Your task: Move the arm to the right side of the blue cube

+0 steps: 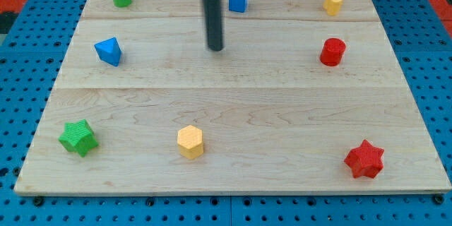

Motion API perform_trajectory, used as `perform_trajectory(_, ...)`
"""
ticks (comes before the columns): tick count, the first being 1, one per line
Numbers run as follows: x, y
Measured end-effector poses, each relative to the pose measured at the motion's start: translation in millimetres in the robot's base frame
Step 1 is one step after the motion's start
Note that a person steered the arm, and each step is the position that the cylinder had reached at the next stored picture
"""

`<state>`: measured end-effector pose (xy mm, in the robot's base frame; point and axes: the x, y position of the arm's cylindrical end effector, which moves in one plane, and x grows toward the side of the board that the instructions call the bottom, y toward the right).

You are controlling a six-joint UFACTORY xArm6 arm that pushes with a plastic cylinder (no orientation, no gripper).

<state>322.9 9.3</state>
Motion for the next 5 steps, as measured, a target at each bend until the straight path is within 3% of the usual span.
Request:
perform_trajectory(3, -96, 90)
perform_trajectory(4, -110, 93)
perform_trajectory(5, -119, 57)
